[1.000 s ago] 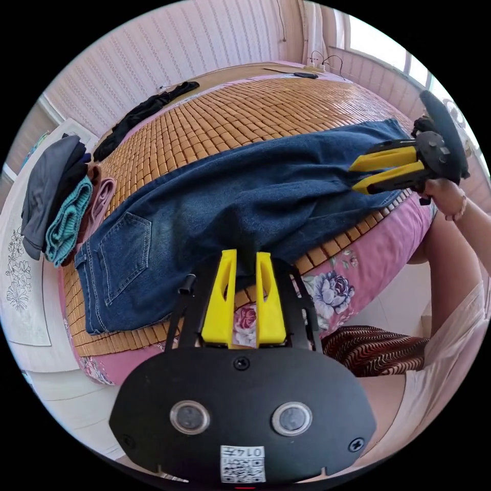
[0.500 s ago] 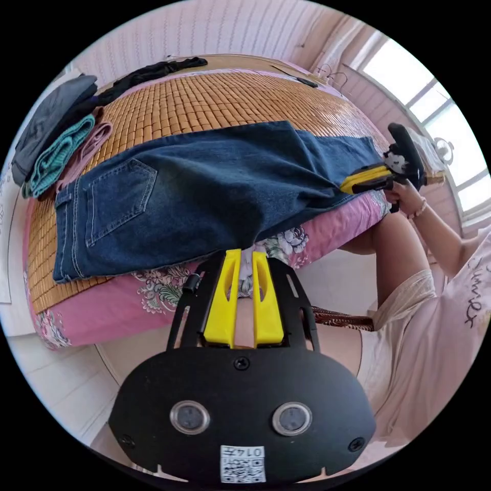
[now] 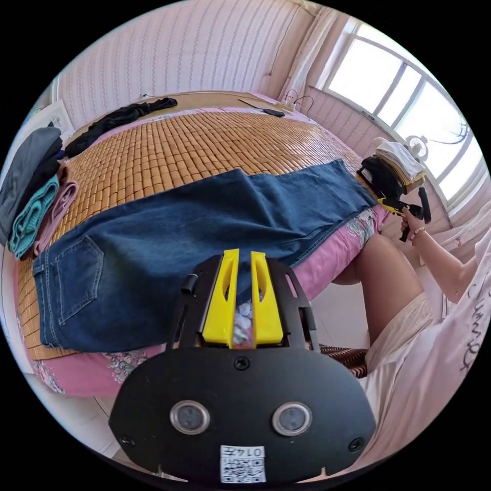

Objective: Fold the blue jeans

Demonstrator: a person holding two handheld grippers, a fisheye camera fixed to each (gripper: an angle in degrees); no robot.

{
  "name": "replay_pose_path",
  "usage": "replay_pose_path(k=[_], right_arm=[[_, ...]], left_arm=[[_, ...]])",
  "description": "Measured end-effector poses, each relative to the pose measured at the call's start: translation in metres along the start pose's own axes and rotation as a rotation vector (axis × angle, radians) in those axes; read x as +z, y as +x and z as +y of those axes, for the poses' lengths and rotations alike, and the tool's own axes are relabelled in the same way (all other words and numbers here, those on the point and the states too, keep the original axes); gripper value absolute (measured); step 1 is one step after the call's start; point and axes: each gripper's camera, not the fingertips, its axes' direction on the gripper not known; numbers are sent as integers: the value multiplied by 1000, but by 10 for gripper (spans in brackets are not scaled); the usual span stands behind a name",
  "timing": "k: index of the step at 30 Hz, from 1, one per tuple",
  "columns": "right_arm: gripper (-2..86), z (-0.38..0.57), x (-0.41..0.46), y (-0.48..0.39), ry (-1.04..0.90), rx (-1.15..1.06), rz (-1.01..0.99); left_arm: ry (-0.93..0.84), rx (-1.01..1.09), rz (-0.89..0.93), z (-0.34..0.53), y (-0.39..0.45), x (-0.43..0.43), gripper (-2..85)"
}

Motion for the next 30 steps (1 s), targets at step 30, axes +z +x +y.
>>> replay_pose_path(k=[30], right_arm=[[10,-43,6,94,-145,-128,45]], left_arm=[[-160,65,9,20,49,62,0]])
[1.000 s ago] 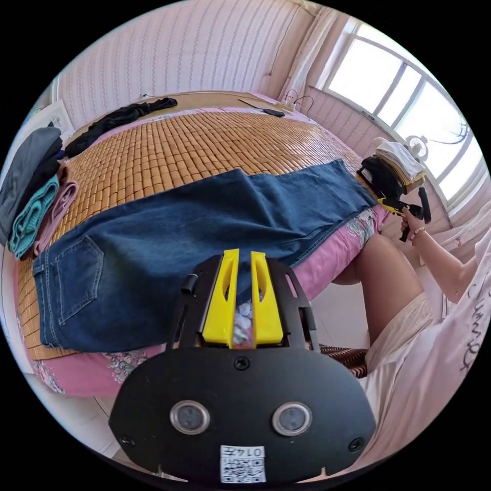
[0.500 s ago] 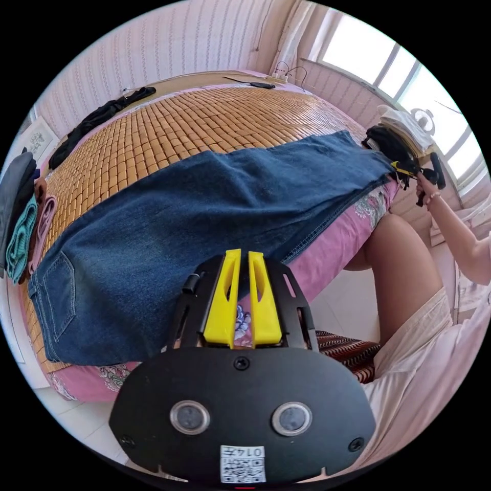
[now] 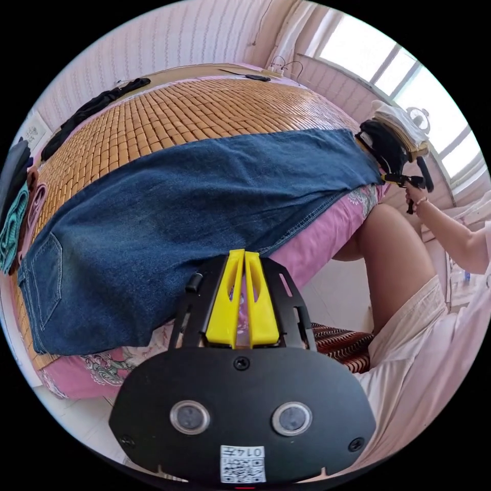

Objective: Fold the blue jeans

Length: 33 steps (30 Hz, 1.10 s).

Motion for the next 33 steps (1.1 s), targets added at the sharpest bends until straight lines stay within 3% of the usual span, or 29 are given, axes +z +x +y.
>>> replay_pose_path(k=[7,12,16,18,20,28,31,33], right_arm=[[11,-34,14,-31,-137,-109,122],[10,-57,26,-50,-229,-221,169],[9,-74,47,-91,-328,-404,342],[9,-79,58,-107,-365,-458,416],[8,-89,68,-119,-413,-495,456],[7,-125,98,-143,-585,-569,471],[7,-135,109,-151,-639,-577,484],[7,-141,116,-156,-665,-573,493]], left_arm=[[39,252,-119,-6,47,-15,84],[-22,305,-243,-15,57,12,34],[72,309,-190,-2,59,-28,-7],[14,311,-146,2,57,-25,-8],[-93,287,-122,11,52,7,-9],[-23,191,-100,31,41,-14,7],[78,31,-64,52,9,-52,18],[118,-125,-161,74,-29,-76,29]])
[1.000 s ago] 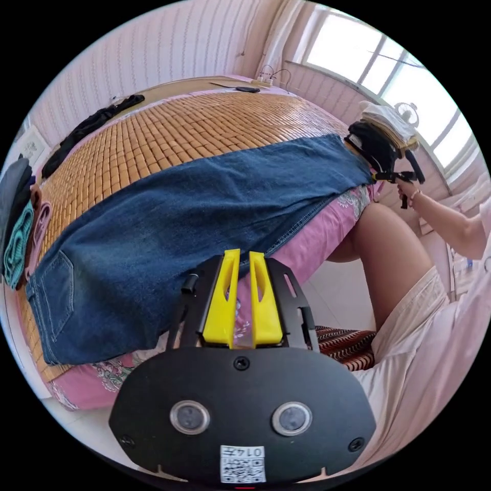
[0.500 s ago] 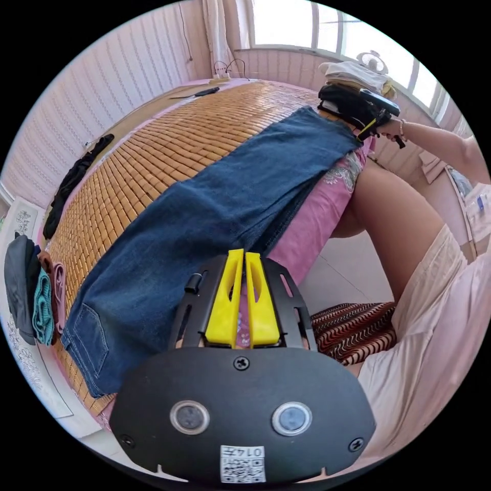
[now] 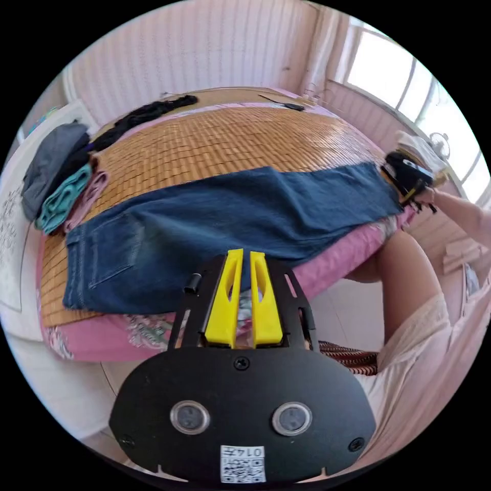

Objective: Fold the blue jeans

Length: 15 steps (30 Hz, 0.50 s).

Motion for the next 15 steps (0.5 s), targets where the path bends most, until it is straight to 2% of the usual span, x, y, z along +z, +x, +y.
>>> replay_pose_path(k=[2,3,5,7,12,13,15], right_arm=[[7,-11,-1,-3,-31,-1,6],[8,-13,-1,-4,-38,0,9],[8,-22,-1,-10,-59,2,32],[8,-28,-1,-17,-77,2,63],[8,-45,4,-41,-139,7,182],[8,-47,5,-45,-148,13,203],[7,-49,7,-50,-156,15,218]], left_arm=[[8,-254,-178,28,-75,-22,51],[5,-325,-202,36,-95,-28,57],[45,-601,-246,70,-170,-49,64],[72,-726,-202,89,-215,-58,64],[77,-777,-303,96,-269,-56,132],[36,-802,-342,96,-277,-44,134],[-68,-870,-269,100,-290,-16,114]])
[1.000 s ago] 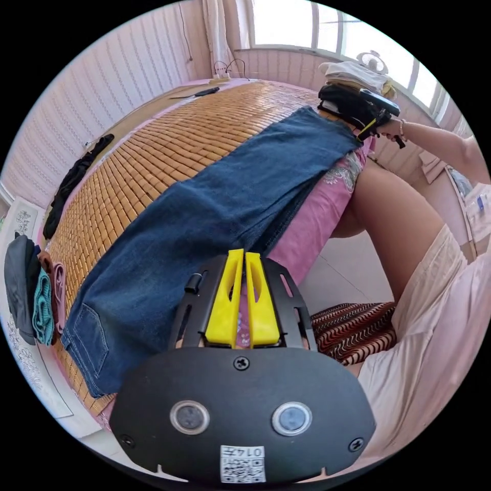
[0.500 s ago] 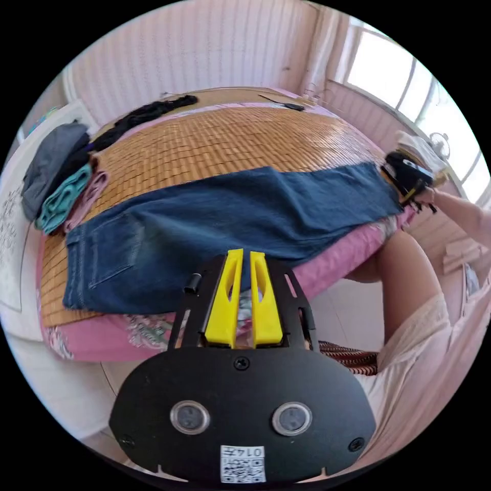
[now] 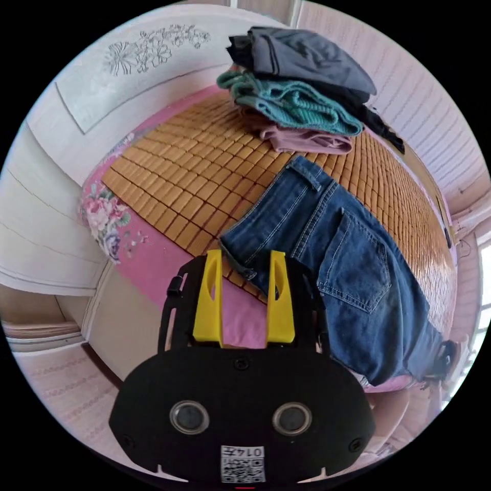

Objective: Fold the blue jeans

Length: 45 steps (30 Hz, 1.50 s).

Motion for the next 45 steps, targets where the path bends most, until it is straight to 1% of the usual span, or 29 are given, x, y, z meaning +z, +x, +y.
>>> replay_pose_path(k=[2,6,8,10,11,13,14,16,18,20,21,23,24,26,27,28,29,30,32,33,35,36,37,38,40,42,43,44,45], right_arm=[[7,0,1,0,4,14,-23],[8,4,3,-2,19,23,-56],[8,6,5,-6,26,37,-59],[8,8,6,-11,31,43,-51],[8,10,8,-14,35,49,-52],[9,15,10,-14,47,72,-80],[9,20,12,-11,68,108,-125],[9,32,17,-2,117,172,-220],[10,50,24,9,186,248,-339],[10,81,39,19,315,378,-509],[9,90,43,20,351,411,-546],[8,127,61,18,457,558,-673],[7,138,66,17,484,603,-714],[6,178,71,7,641,735,-862],[6,185,66,1,680,739,-862],[6,195,49,-14,728,730,-794],[6,198,25,-33,747,703,-681],[6,198,11,-43,757,687,-629],[3,190,-47,-93,838,600,-459],[1,186,-63,-108,869,564,-442],[-4,155,-127,-181,1029,272,-489],[-5,145,-143,-202,1050,185,-510],[-7,123,-175,-246,1068,1,-526],[-8,102,-204,-292,1058,-142,-513],[-8,74,-243,-359,1029,-324,-437],[-8,53,-274,-416,1037,-430,-327],[-7,36,-290,-448,1021,-463,-246],[-5,16,-301,-475,981,-489,-197],[-4,4,-304,-487,942,-515,-185]], left_arm=[[10,-50,114,4,-12,7,62],[46,-27,161,10,-24,-16,38],[42,37,100,21,-26,-16,37],[-20,67,28,30,-25,4,45],[0,72,5,37,-23,12,48],[22,14,17,42,-22,12,55],[22,-43,19,44,-23,11,58],[34,-70,23,48,-21,1,59],[57,38,-33,53,-9,-14,52],[107,271,-206,72,27,-36,42],[122,339,-234,79,39,-41,41],[151,590,-282,113,95,-58,42],[168,637,-297,124,110,-61,44],[279,747,-336,170,166,-68,44],[298,764,-327,181,180,-68,41],[319,779,-277,201,206,-68,36],[324,792,-196,219,232,-65,36],[325,796,-143,228,245,-64,36],[319,786,100,256,288,-52,40],[310,791,162,262,299,-48,41],[286,836,317,281,335,-29,43],[276,846,330,283,342,-24,39],[252,858,341,286,352,-15,32],[247,837,363,285,354,-10,14],[265,852,417,283,355,-5,0],[264,902,412,284,359,7,-5],[213,926,344,286,363,23,-7],[197,960,330,292,365,35,-8],[252,955,354,296,360,34,-9]])
